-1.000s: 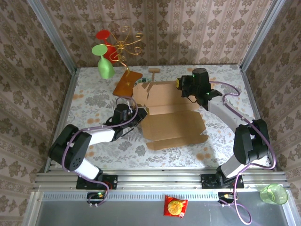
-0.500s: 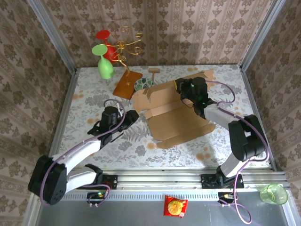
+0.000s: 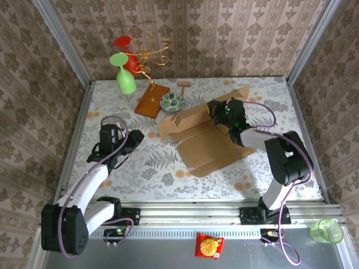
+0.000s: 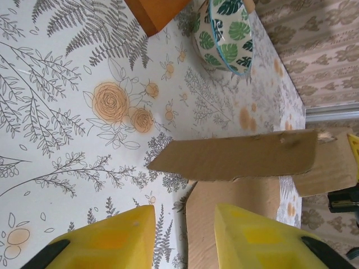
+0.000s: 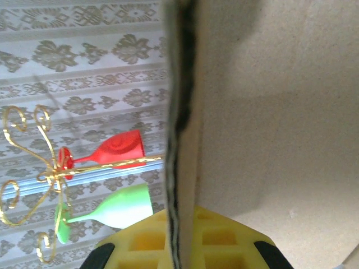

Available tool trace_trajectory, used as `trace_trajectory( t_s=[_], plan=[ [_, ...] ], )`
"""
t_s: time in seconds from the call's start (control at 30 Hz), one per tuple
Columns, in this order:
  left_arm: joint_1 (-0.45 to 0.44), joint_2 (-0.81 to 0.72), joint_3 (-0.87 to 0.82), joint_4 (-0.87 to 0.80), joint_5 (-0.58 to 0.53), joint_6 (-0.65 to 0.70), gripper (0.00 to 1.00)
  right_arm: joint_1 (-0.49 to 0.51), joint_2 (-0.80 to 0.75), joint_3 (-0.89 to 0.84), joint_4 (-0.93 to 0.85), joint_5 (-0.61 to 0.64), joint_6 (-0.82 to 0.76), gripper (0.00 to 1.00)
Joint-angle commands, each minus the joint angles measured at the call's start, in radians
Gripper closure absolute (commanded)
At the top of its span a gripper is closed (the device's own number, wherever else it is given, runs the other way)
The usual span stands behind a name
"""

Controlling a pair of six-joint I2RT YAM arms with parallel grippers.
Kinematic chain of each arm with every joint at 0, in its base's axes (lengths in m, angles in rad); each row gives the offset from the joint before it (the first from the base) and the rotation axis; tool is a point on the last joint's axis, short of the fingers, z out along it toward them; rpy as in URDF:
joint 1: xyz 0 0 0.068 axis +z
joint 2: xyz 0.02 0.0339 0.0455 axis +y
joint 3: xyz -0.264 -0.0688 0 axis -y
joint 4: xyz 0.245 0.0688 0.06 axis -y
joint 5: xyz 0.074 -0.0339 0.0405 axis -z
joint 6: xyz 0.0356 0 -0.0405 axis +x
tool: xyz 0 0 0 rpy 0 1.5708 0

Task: Fold the paper box

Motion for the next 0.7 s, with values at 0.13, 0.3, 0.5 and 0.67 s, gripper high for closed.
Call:
trace_trajectory(
  t_s=[0.13,0.3,0.5,0.67],
  plan=[
    [0.008,0.076,0.047,0.033,0.094,0.102,0.69,-0.027,0.018,-0.023,0.033,-0.039,-0.031,1.0],
    [0.007,0.196,0.101,0.045,0.161,0.246,0.75,-0.03,0.019,0.001,-0.012,-0.056,-0.041,1.0],
    [-0.025,0.338,0.202,0.001,0.179,0.512,0.74,-0.029,0.028,0.014,-0.041,-0.069,-0.044,1.0],
    [-0.102,0.44,0.278,-0.028,0.166,0.719,0.68,-0.03,0.035,0.032,-0.057,-0.081,-0.047,1.0]
  ],
)
